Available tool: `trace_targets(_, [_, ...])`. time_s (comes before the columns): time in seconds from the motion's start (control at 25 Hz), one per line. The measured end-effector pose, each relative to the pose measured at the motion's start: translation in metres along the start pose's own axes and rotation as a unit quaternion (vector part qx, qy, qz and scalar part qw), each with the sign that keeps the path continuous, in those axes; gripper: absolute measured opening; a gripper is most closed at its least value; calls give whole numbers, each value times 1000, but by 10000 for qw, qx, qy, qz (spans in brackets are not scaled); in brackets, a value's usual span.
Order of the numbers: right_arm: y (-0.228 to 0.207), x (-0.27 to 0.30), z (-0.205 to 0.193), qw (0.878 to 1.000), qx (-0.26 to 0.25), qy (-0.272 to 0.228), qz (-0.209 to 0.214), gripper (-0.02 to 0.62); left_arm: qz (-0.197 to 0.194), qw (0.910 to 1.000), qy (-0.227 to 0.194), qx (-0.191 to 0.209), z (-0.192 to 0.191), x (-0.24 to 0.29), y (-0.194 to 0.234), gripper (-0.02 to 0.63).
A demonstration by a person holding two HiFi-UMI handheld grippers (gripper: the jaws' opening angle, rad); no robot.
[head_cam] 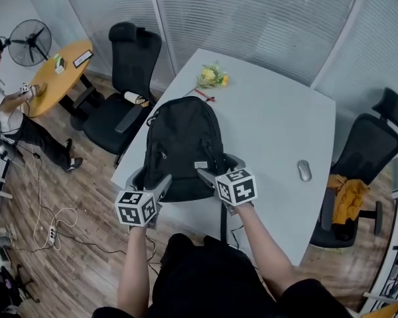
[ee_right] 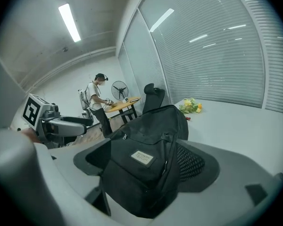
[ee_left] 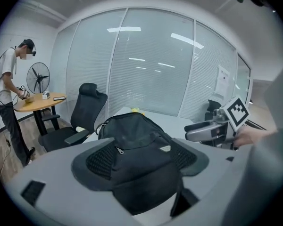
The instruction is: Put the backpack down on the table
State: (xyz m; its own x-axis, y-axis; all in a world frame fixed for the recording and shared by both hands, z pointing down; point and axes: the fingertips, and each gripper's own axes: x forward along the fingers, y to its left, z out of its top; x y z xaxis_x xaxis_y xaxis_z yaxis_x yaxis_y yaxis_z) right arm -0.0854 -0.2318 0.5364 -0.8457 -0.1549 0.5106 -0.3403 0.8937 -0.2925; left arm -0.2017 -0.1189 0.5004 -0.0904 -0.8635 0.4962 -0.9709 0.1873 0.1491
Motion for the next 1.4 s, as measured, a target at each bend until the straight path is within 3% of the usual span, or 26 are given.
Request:
trace_targets(0.24, [33,-22,4,9996,-83,-279,-61,418,-275,9989,-367,59,13,-29,-19,359])
trace_targets(0.76, [117,-68,-12,9965,-410,-572,-459,356,-867,9940,-654,153,-1,-101,-32,344])
trace_targets(1.4, [195,-138,-42,9888,-708,-943,-916,254,-1402,9836,-1065,384,-21,-192,-66,261])
